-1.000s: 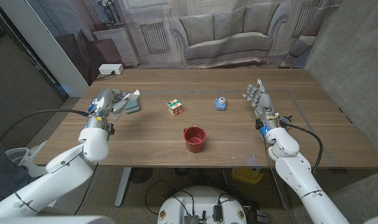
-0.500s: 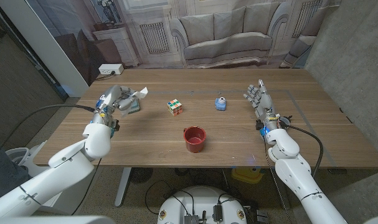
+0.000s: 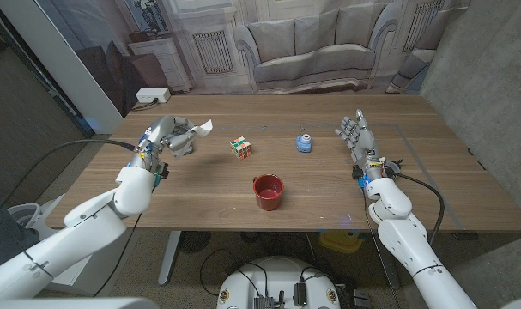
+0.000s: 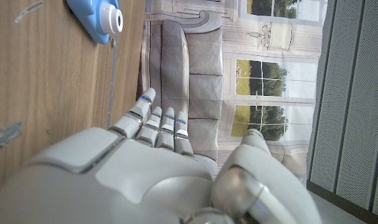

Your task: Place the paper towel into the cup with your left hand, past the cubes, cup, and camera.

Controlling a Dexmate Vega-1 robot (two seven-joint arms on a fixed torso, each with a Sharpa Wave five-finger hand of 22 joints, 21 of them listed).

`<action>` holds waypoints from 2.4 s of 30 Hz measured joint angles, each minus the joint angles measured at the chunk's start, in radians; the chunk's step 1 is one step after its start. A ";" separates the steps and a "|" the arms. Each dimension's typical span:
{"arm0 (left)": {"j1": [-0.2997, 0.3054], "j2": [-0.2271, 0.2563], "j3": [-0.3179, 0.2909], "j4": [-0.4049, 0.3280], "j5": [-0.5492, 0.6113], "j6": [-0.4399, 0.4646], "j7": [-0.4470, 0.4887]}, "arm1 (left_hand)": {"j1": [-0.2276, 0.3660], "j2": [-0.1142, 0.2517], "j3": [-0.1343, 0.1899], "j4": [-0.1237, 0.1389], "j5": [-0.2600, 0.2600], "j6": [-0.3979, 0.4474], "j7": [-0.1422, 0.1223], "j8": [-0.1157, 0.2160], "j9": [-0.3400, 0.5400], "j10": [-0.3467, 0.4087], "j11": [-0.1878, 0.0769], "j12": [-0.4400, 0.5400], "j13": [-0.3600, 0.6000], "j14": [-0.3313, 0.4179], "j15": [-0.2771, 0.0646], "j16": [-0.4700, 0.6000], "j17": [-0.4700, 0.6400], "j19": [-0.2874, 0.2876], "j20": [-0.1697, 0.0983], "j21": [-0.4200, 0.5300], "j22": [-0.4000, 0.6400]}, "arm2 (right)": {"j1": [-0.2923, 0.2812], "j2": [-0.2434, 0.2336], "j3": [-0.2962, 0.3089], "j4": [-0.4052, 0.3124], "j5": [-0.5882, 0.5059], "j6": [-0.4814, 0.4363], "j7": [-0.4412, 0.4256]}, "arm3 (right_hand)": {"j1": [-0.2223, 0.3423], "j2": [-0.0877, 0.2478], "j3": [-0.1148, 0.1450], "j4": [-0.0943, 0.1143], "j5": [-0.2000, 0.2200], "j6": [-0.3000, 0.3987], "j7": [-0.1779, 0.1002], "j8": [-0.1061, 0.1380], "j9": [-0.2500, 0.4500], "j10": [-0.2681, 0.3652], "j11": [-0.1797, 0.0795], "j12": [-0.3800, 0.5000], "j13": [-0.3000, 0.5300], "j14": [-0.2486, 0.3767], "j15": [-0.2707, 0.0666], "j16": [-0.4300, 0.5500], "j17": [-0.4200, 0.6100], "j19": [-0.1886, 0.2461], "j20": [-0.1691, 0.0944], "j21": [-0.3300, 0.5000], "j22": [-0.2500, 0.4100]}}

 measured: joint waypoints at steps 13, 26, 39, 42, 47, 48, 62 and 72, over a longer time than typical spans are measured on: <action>-0.027 0.000 0.007 0.032 -0.011 -0.105 -0.052 | 0.000 0.000 0.000 0.000 0.000 0.005 0.005 0.000 -0.003 0.003 -0.003 -0.006 -0.005 0.000 0.000 0.000 0.000 0.000 0.000 0.000 0.000 | 0.000 0.001 -0.002 0.000 -0.001 0.002 0.000 | 0.000 0.000 0.000 0.000 0.000 0.000 0.000 0.000 0.000 0.000 0.000 0.000 0.000 0.000 0.000 0.000 0.000 0.002 0.002 0.000 0.000; -0.079 0.004 0.045 0.053 -0.012 -0.193 -0.114 | -0.001 -0.001 0.000 0.000 0.005 0.005 0.005 -0.010 -0.003 0.003 -0.003 -0.006 -0.009 0.000 0.000 0.000 0.000 -0.001 0.008 -0.001 0.000 | -0.013 0.002 0.005 -0.011 -0.005 0.009 -0.010 | 0.000 0.000 0.000 0.000 0.000 0.004 0.004 0.000 0.000 0.000 0.000 0.000 0.000 0.000 0.000 0.000 0.000 0.003 0.004 -0.008 0.000; -0.070 0.019 0.043 0.022 0.008 -0.244 -0.144 | -0.003 -0.011 0.004 0.004 0.005 0.005 0.005 -0.018 -0.003 0.003 -0.003 -0.011 -0.014 -0.020 0.005 -0.008 0.000 -0.016 0.016 -0.017 0.000 | -0.014 0.005 0.006 -0.011 -0.007 0.016 -0.012 | 0.000 0.000 0.000 0.000 0.000 0.004 0.004 0.000 0.000 0.000 0.000 0.000 0.000 0.000 0.000 0.000 0.000 0.003 0.004 -0.008 0.000; -0.065 0.021 0.039 0.013 0.014 -0.246 -0.148 | -0.003 -0.011 0.004 0.004 0.005 0.005 0.005 -0.018 -0.003 0.003 -0.003 -0.011 -0.014 -0.020 0.005 -0.008 0.000 -0.016 0.016 -0.017 0.000 | -0.013 0.006 0.004 -0.008 -0.007 0.016 -0.011 | 0.000 0.000 0.000 0.000 0.000 0.004 0.004 0.000 0.000 0.000 0.000 0.000 0.000 0.000 0.000 0.000 0.000 0.003 0.004 -0.008 0.000; -0.061 0.022 0.036 0.001 0.026 -0.254 -0.160 | -0.003 -0.011 0.004 0.004 0.005 0.005 0.005 -0.018 -0.003 0.003 -0.003 -0.011 -0.014 -0.027 0.009 -0.008 0.000 -0.022 0.011 -0.017 0.000 | -0.011 0.006 0.003 -0.004 -0.007 0.016 -0.010 | 0.000 0.000 0.000 0.000 0.000 0.004 0.004 0.000 0.000 0.000 0.000 0.000 0.000 0.000 0.000 0.000 0.000 0.006 0.001 -0.008 0.000; -0.061 0.022 0.036 0.000 0.028 -0.258 -0.165 | -0.003 -0.011 0.004 0.004 0.005 0.005 0.005 -0.018 -0.003 0.003 -0.003 -0.011 -0.014 -0.027 0.009 -0.008 0.000 -0.022 0.011 -0.017 0.000 | -0.010 0.006 0.003 -0.004 -0.007 0.016 -0.010 | 0.000 0.000 -0.003 -0.003 0.000 0.004 0.004 0.000 0.000 0.000 0.000 0.000 0.000 0.000 0.000 0.000 0.000 0.007 0.000 -0.011 0.000; -0.084 0.021 0.053 0.001 0.033 -0.294 -0.208 | -0.003 -0.010 0.004 0.004 0.005 0.011 0.011 -0.025 -0.003 0.009 0.003 -0.011 -0.018 -0.046 0.015 -0.008 0.000 -0.034 0.013 -0.028 0.000 | -0.016 0.007 0.004 -0.008 -0.009 0.017 -0.015 | 0.003 0.003 -0.004 -0.004 0.000 0.004 0.004 0.000 0.000 0.004 0.004 0.000 0.000 0.000 0.000 0.000 0.000 0.010 0.004 -0.015 0.000; -0.093 0.025 0.071 -0.006 0.050 -0.318 -0.236 | -0.004 -0.011 0.004 0.004 0.005 0.019 0.013 -0.026 -0.004 0.009 0.003 -0.011 -0.018 -0.054 0.018 -0.008 0.000 -0.045 0.016 -0.032 0.000 | -0.022 0.008 0.007 -0.016 -0.010 0.018 -0.020 | 0.003 0.003 -0.004 -0.004 0.000 0.004 0.004 0.000 0.000 0.006 0.006 0.000 0.000 0.000 0.000 0.000 0.000 0.010 0.004 -0.015 0.000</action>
